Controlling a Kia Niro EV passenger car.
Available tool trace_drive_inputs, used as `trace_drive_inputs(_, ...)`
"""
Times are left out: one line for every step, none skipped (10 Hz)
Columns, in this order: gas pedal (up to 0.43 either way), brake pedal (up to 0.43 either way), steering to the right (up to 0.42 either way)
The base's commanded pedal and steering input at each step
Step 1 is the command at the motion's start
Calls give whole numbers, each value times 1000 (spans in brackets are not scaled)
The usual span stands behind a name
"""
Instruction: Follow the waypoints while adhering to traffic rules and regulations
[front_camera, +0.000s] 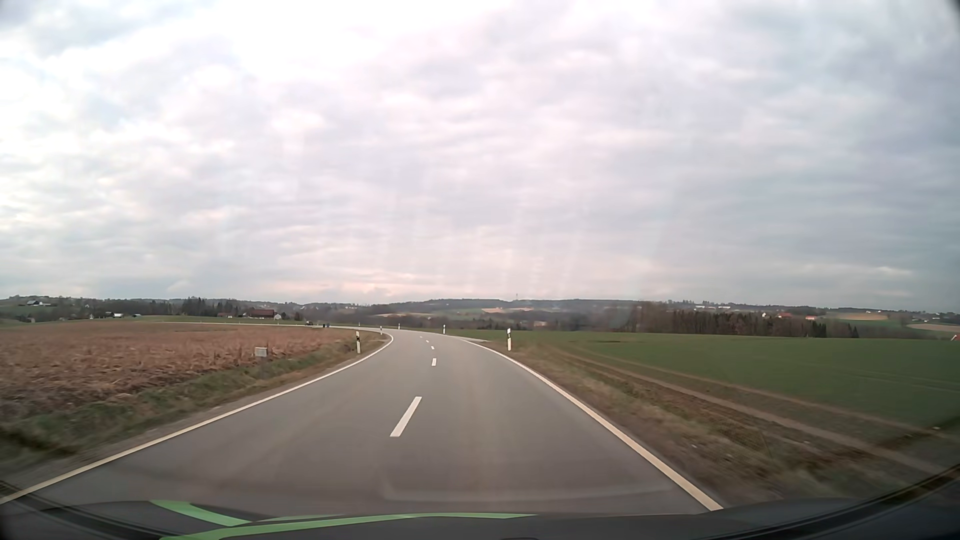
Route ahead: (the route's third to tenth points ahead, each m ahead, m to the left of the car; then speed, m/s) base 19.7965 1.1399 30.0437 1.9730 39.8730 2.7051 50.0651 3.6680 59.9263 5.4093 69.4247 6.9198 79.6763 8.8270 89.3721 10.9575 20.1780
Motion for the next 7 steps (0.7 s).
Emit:
trace_drive_inputs(157, 0, -10)
trace_drive_inputs(157, 0, -10)
trace_drive_inputs(157, 0, -11)
trace_drive_inputs(157, 0, -11)
trace_drive_inputs(157, 0, -12)
trace_drive_inputs(157, 0, -14)
trace_drive_inputs(157, 0, -15)
